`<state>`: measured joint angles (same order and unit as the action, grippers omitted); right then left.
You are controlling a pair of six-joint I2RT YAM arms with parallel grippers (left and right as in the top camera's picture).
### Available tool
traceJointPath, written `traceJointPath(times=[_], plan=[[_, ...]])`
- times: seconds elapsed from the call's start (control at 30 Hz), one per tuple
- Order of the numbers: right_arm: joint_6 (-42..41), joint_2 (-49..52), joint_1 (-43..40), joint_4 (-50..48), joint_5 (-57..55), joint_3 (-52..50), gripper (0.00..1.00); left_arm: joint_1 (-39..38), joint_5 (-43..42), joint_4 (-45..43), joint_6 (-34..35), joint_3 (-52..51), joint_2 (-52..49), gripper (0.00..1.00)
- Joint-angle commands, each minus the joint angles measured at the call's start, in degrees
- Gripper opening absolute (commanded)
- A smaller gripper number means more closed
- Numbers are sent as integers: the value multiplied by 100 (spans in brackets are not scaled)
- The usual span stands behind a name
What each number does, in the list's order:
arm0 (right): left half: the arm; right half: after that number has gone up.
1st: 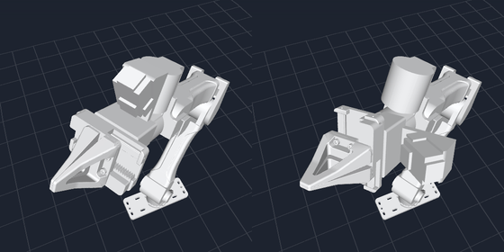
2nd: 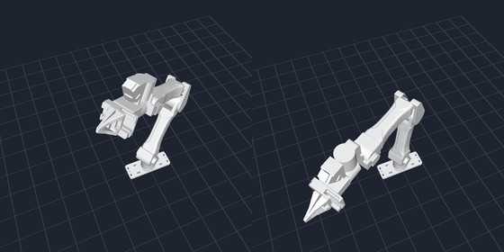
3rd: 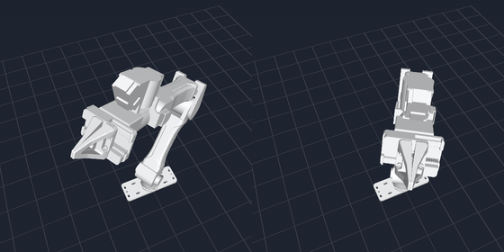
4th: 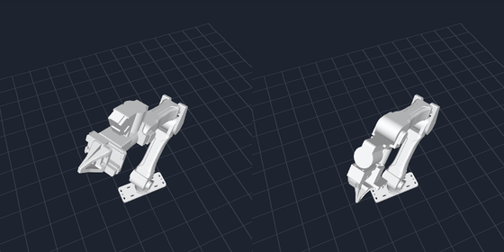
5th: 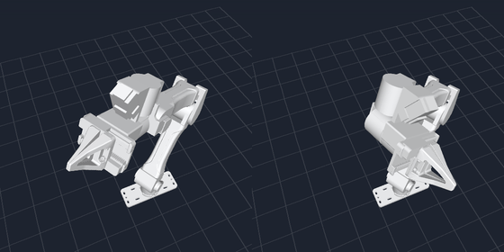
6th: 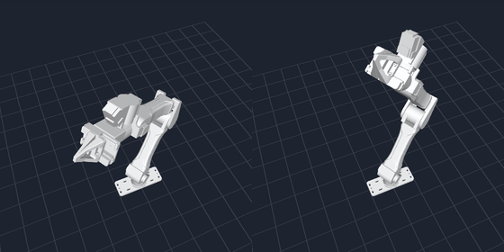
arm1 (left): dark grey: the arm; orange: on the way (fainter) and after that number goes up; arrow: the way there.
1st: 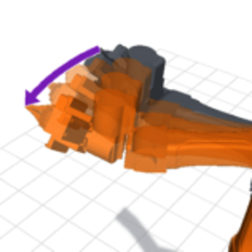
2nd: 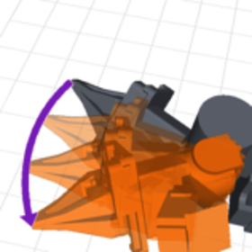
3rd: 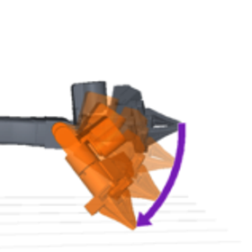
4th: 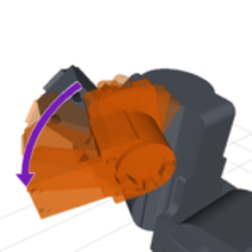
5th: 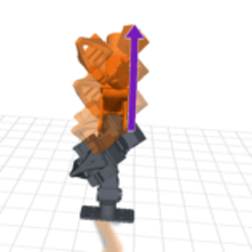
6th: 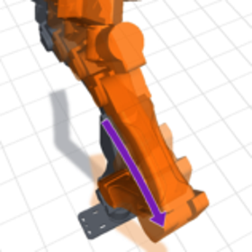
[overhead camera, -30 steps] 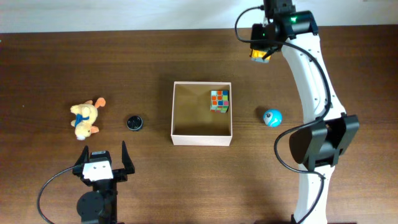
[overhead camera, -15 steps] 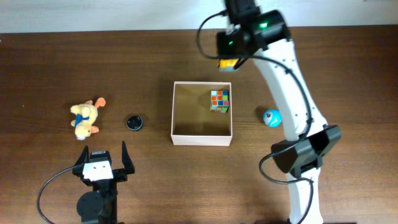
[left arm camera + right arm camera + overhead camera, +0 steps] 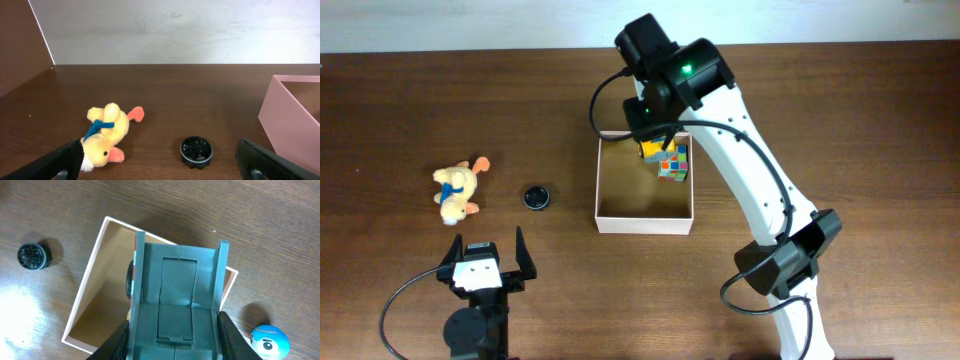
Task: Pack container
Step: 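Lift the dump truck and carry it left over the box, then lower the dump truck into the box beside the cube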
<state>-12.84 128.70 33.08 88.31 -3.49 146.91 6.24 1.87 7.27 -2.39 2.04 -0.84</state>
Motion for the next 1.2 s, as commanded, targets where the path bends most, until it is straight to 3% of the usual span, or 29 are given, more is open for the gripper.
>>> traceJointPath(times=[0.0,0.33,1.17], plan=[[39,-87,103,-2,9,44,31,31,-66,-13,-90,-31,55,99],[39,-87,214,-251,90,-1012,31,31,-66,-13,-87,-31,55,99],[-170,-85,479,-2632,184,-3014,31,31,-66,-13,-87,-31,55,99]])
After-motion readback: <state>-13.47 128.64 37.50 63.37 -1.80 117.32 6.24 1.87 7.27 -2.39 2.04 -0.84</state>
